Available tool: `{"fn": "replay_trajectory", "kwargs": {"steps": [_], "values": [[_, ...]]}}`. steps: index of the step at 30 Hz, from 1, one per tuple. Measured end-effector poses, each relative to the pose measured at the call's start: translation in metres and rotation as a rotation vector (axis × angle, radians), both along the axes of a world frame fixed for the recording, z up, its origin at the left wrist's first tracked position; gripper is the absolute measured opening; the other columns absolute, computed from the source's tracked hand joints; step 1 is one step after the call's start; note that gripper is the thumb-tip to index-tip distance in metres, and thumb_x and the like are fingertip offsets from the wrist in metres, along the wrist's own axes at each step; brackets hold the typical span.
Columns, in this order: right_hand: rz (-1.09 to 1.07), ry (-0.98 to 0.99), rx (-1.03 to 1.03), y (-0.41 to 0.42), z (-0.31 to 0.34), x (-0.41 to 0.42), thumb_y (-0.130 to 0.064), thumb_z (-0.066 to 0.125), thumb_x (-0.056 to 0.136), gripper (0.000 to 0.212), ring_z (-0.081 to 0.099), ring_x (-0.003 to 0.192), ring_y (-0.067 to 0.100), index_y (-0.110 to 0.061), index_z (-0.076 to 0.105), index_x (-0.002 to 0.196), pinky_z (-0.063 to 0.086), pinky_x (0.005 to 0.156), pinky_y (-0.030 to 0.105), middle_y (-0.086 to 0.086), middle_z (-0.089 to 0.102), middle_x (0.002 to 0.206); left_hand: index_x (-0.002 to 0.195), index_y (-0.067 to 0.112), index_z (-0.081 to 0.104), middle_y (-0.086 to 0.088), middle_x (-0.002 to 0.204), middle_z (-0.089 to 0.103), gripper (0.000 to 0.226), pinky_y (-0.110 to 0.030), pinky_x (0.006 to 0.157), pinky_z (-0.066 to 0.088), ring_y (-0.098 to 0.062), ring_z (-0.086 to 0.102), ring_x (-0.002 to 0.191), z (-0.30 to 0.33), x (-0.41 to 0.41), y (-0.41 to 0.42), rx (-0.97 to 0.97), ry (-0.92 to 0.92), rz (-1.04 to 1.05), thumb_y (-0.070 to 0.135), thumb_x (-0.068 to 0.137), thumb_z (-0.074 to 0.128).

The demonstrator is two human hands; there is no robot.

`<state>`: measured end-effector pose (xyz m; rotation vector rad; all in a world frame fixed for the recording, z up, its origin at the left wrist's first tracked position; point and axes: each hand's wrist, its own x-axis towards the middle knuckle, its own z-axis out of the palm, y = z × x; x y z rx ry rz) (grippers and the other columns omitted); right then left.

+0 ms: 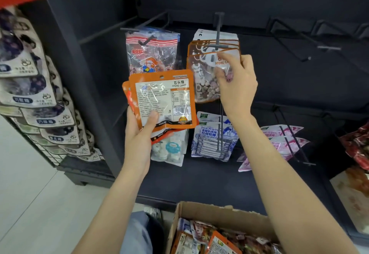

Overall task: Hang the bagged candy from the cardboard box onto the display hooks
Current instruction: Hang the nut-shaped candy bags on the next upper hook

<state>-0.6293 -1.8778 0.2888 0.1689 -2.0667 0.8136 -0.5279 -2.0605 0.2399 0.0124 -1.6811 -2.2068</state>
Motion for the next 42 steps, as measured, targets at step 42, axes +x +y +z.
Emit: {"fn": "replay_trajectory", "kwargs": {"steps": [42], "values": [[0.371, 0.075, 0.714, 0.051, -0.044, 0.116, -0.014, 0.068, 0.080, 0.027, 0.054, 0.096, 0.019, -0.013, 0.069, 0.107, 0.038, 0.078, 0.027, 0.000, 0.069, 0.104, 0.121, 0.024, 0.056, -0.003, 0.112, 0.070, 0.026, -0.041, 0.083, 0.056, -0.023, 0.067, 0.103, 0.008, 0.012, 0.068, 0.449, -0.292, -0.198, 0.026, 0.096, 0.053]]}}
